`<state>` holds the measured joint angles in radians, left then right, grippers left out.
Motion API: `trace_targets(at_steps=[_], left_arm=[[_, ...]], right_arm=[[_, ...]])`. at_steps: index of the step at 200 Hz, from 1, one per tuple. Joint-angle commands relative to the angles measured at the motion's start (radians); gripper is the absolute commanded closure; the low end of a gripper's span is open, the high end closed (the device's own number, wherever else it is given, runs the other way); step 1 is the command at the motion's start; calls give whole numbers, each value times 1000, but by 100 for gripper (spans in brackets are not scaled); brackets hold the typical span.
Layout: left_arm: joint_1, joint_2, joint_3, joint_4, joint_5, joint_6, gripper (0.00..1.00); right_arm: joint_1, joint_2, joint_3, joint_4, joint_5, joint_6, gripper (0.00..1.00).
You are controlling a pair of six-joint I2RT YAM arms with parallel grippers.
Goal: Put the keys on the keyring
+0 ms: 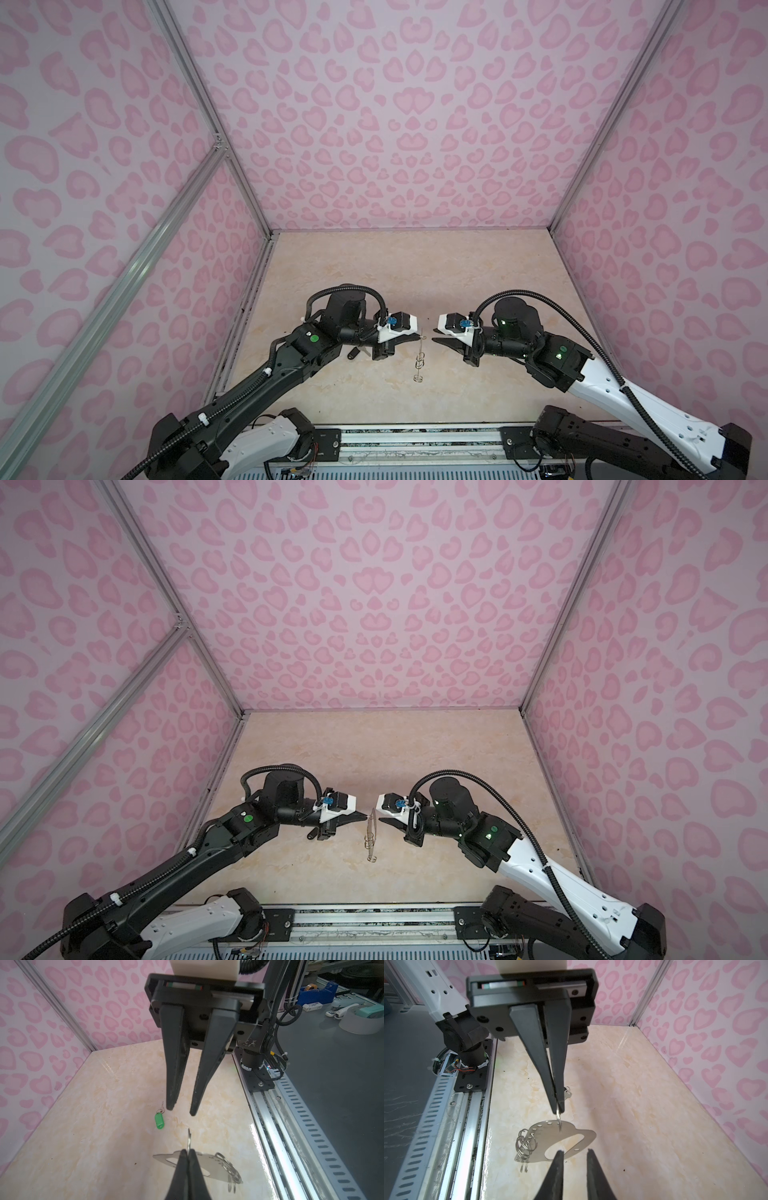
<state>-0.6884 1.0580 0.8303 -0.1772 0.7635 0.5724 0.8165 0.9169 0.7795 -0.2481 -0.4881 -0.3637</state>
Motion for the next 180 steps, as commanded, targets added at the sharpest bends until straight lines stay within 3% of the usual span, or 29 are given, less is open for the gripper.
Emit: trace_targets(at_steps=[1, 55, 110, 180], left_arm=[[1, 6, 7, 74, 33, -16, 97], [1, 10, 13, 79, 46, -20, 97], [1, -3, 7, 68, 43, -10, 97], [1, -6, 16, 70, 54, -9, 97]], right_arm=[[24, 6, -20, 85, -21, 61, 82], [52, 24, -42, 169, -11, 96, 84], [51, 12, -46, 128, 14, 79, 88], [45, -30, -72, 102, 39, 85, 82]])
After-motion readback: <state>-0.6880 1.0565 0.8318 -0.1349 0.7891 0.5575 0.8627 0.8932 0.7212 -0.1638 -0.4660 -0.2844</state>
